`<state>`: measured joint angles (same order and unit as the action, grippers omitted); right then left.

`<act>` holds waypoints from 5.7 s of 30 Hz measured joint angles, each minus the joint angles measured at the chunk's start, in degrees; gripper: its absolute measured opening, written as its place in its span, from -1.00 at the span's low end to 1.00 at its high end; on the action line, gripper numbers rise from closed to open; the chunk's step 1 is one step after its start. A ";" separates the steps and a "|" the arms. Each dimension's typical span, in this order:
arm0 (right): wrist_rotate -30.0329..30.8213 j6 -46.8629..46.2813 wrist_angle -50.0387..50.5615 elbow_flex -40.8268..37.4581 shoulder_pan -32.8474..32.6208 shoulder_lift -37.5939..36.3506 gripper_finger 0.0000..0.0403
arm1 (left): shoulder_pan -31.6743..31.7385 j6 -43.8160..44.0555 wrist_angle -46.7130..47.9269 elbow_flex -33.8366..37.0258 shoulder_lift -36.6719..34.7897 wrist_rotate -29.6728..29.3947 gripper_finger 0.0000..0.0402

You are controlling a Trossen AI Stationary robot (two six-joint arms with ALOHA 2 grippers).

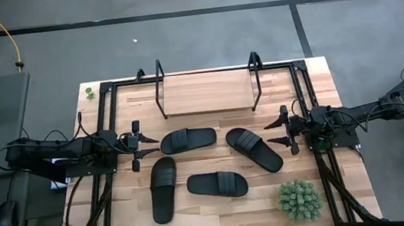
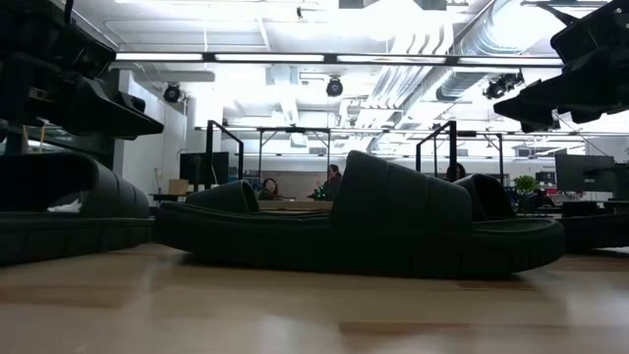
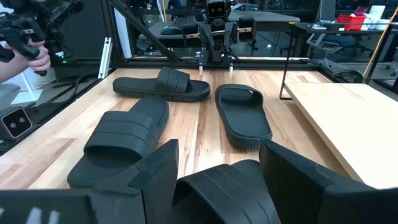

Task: Pick and place slides into the shelf
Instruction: Put the black slipper on the shelf

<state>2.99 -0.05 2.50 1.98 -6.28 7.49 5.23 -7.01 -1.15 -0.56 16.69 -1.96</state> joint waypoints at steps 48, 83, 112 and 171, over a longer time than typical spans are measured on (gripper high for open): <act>21.44 -26.51 -5.85 -0.02 -0.01 0.00 0.06 | 0.00 16.64 -17.12 -0.05 0.00 -4.55 -0.45; 12.41 -3.91 -8.53 26.53 -0.11 18.09 0.06 | 0.00 18.73 1.48 -32.21 7.28 -0.94 -0.45; 15.71 11.35 16.91 58.90 -9.64 52.42 0.06 | -0.02 15.35 21.01 -56.28 26.32 3.48 -0.45; 30.22 -4.17 32.58 58.90 -27.67 86.43 0.06 | -0.02 16.28 25.22 -50.58 39.84 10.52 -0.45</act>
<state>33.21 -4.21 35.08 60.88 -33.95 93.91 5.21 9.28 24.08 -51.13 56.53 8.56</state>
